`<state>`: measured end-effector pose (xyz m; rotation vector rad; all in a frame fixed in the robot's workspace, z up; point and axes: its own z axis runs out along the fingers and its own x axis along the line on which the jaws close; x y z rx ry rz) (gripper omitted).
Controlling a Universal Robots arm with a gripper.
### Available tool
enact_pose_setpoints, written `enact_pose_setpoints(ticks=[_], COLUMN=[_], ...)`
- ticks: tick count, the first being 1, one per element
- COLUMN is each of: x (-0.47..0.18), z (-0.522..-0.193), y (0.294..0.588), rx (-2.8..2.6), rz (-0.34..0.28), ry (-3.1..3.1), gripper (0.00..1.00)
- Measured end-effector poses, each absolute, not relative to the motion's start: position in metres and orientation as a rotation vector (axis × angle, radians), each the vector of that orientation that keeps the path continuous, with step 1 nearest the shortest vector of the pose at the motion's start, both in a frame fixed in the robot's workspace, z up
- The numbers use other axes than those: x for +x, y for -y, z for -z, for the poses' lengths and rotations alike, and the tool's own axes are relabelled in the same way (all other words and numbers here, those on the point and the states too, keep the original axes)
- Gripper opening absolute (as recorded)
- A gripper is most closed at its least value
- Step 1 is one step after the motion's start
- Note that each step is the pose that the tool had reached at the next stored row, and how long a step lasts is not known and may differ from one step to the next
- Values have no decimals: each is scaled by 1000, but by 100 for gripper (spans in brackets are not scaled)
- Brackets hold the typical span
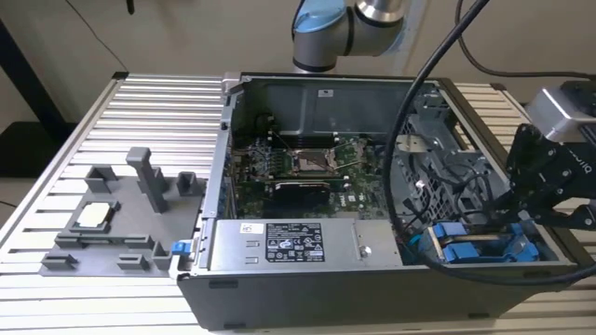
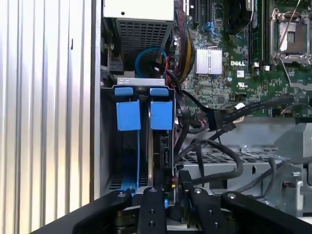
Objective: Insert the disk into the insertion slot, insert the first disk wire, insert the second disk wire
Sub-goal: 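Insert the first disk wire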
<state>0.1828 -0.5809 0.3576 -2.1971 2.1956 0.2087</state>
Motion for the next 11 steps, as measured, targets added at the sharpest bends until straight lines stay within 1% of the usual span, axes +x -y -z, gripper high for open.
enact_pose_setpoints(ticks=[5, 9, 11], x=[183, 183, 183], z=[-380, -381, -381], y=[581, 581, 575], rx=[-2197, -2196, -2197], rz=[-208, -211, -209], ry=[-2196, -2194, -2195], gripper=[27, 27, 27])
